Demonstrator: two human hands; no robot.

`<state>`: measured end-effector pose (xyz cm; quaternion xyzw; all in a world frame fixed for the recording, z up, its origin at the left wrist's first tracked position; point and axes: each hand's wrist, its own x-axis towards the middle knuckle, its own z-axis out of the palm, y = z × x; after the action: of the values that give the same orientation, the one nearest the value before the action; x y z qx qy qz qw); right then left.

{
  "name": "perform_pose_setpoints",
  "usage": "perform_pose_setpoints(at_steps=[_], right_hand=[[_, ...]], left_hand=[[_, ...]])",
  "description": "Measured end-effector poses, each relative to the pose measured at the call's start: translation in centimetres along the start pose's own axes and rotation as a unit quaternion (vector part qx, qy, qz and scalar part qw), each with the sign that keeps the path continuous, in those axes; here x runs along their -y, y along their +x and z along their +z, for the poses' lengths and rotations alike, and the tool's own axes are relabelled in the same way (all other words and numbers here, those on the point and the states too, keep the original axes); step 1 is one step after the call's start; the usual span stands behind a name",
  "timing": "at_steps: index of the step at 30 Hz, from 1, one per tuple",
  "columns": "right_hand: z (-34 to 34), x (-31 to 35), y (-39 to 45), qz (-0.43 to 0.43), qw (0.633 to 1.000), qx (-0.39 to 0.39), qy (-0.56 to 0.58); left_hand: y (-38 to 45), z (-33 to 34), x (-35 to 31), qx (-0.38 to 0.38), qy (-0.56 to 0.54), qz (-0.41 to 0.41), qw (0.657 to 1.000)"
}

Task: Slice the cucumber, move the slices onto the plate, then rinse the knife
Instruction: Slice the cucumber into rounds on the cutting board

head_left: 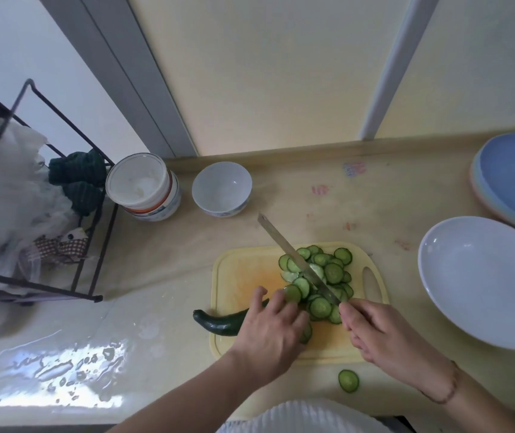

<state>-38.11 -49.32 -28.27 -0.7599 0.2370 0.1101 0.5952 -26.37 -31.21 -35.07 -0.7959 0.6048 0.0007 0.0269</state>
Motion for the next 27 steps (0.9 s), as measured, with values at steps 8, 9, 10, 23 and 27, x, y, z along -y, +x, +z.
perform_pose_setpoints(at_steps=[8, 9, 10, 23, 27], right_hand=[[-0.5, -1.1, -0.2, -0.077, 0.979, -0.048, -0.184], [-0.5, -1.4, -0.2, -0.078, 0.977, -0.050, -0.192], [-0.6, -1.6, -0.2, -0.078, 0.976, -0.053, -0.198], [-0.9, -2.1, -0.3, -0.069, 0.973, -0.064, -0.212], [-0.8, -2.3, -0.3, -0.070, 0.971, -0.062, -0.218]], left_hand=[[0.8, 0.2, 0.0, 0.014, 0.011, 0.097, 0.995], [1.1, 0.2, 0.1, 0.027, 0.013, 0.102, 0.994], [1.3, 0.1, 0.2, 0.042, 0.017, 0.106, 0.993], [2.8, 0.3, 1.9, 0.022, 0.043, 0.137, 0.989], [3.0, 0.8, 3.2, -0.007, 0.010, 0.109, 0.994]])
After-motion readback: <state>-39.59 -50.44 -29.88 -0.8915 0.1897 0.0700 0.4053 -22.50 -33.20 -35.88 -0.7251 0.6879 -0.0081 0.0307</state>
